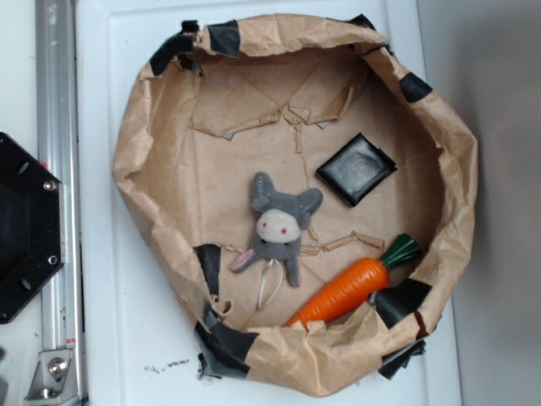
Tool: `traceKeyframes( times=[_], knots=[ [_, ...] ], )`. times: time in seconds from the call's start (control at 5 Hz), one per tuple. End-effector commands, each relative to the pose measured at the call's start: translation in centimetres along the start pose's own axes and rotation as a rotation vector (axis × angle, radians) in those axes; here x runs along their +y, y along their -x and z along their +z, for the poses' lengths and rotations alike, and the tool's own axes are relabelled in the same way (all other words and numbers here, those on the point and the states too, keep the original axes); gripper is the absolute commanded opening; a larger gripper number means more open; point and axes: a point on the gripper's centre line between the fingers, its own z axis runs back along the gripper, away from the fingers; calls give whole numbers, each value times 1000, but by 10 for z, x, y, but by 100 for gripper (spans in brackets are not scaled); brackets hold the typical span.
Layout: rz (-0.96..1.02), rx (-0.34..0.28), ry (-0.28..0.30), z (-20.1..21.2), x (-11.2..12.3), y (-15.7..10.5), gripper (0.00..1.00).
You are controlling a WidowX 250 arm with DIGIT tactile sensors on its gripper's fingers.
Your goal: Grab the gray animal.
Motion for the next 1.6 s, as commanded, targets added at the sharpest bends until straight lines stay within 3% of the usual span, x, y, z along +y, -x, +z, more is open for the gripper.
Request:
traceKeyframes(
  times=[0.0,0.2,0.4,0.6,1.4],
  knots=[
    [0,0,0,0,0,0,100],
    [256,-47,88,-39,-6,-46,100],
    [500,-109,58,-66,-2,-94,100],
    [688,-139,46,-96,10,-113,100],
    [688,-139,46,-96,10,-113,100]
  ],
)
